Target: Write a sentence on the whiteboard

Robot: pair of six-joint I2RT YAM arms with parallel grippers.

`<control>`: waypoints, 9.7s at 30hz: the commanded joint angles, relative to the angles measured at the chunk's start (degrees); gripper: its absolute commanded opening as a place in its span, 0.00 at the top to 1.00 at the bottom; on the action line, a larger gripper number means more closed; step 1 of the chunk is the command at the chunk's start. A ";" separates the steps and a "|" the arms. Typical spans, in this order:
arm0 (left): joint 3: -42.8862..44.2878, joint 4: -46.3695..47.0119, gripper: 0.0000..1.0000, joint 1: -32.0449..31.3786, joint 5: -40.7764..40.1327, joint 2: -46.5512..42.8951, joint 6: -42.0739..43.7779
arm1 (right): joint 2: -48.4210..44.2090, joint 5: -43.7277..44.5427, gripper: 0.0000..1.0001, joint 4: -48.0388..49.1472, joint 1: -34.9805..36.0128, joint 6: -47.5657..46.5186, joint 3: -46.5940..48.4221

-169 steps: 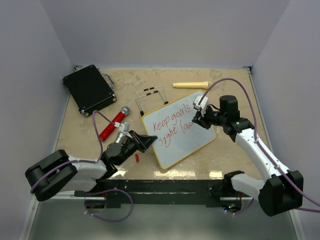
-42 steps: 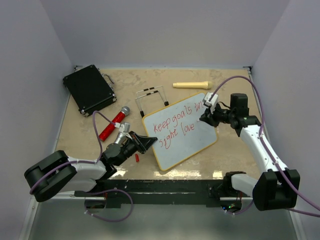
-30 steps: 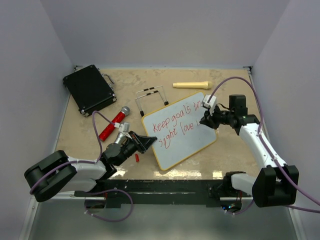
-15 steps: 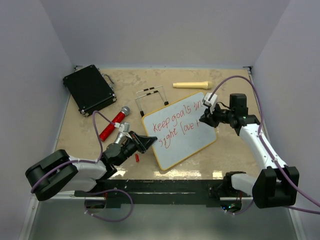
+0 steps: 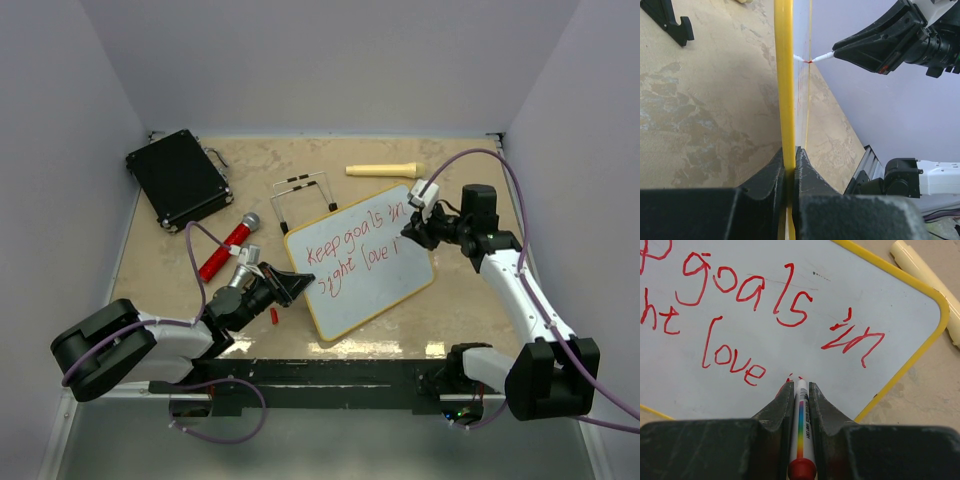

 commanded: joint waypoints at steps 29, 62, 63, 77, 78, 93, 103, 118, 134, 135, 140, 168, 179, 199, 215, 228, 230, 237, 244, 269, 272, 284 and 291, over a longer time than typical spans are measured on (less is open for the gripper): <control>-0.14 3.67 1.00 -0.14 1.93 0.06 2.87 | 1.50 -0.99 1.00 -3.05 0.03 -3.01 1.87; -0.23 3.94 1.00 -0.14 2.10 0.41 2.70 | 0.97 2.96 1.00 -3.13 0.03 -1.68 1.52; -0.23 3.94 1.00 -0.14 2.10 0.49 2.70 | 1.15 2.96 1.00 -3.74 0.03 -2.90 1.61; -0.67 3.76 1.00 -0.14 1.66 0.49 2.87 | -2.71 0.59 1.00 -4.02 -0.14 -1.87 2.93; -0.85 3.76 1.00 -0.23 1.66 0.49 2.87 | -4.80 0.50 1.00 -3.32 -0.14 -0.38 2.84; -1.02 3.76 1.00 -0.14 1.84 0.32 3.58 | -7.90 -5.74 1.00 -2.52 -3.57 -0.72 1.17; -1.29 3.94 1.00 -0.05 1.93 -0.30 3.49 | -5.80 -8.55 1.00 -3.13 -9.46 -1.25 1.08; -1.29 4.82 1.00 0.12 2.54 -0.03 3.49 | 0.71 -7.41 1.00 -2.96 -9.28 -2.39 0.82; -1.20 5.78 1.00 0.30 3.07 0.67 3.49 | 1.94 -5.65 1.00 0.47 -6.74 0.34 0.03; -1.03 5.78 1.00 0.30 3.07 0.76 3.49 | 2.03 -5.65 1.00 0.56 -6.65 0.42 0.03; -0.85 6.31 1.00 0.21 2.98 1.37 3.49 | 2.73 -5.91 1.00 -0.40 -6.12 -0.01 0.29; -1.02 5.87 1.00 0.21 2.98 1.46 3.49 | 2.65 -1.26 1.00 -1.91 -5.94 -0.46 1.35; -0.50 6.92 1.00 0.21 4.20 3.39 3.40 | 1.77 -1.78 1.00 1.17 -5.77 1.13 1.44; -0.41 7.10 1.00 0.30 3.77 3.92 3.31 | 2.56 -1.26 1.00 -3.21 -5.50 -1.68 1.44; -1.02 6.75 1.00 0.30 3.51 3.39 3.40 | 1.60 -1.06 1.00 -4.98 -5.50 -1.86 1.79; -0.76 6.84 1.00 0.21 3.60 3.75 3.31 | 0.88 -5.12 1.00 -0.94 -5.33 0.51 2.58; -0.76 6.93 1.00 0.30 3.60 3.83 3.31 | 1.24 -4.51 1.00 -0.41 -4.89 0.77 2.49; -0.67 6.93 1.00 0.30 3.51 3.92 3.22 | 1.94 -3.02 1.00 0.29 -4.54 1.13 2.23; -0.76 6.93 1.00 0.30 3.51 3.92 3.22 | 1.33 0.85 1.00 1.88 -4.54 3.06 1.79; -1.02 7.01 1.00 0.30 3.42 3.83 3.31 | 2.21 1.56 1.00 -3.74 -4.54 0.07 1.52; -1.02 6.93 1.00 0.30 3.51 3.92 3.31 | 1.59 0.59 1.00 -3.92 -4.54 -0.02 1.70; -1.02 6.93 1.00 0.39 3.51 4.27 3.40 | -1.76 -7.49 1.00 -3.39 -4.54 -0.27 1.78; -0.94 7.10 1.00 0.39 3.42 4.36 3.31 | 1.15 -8.03 1.00 -3.05 -2.96 -0.28 1.88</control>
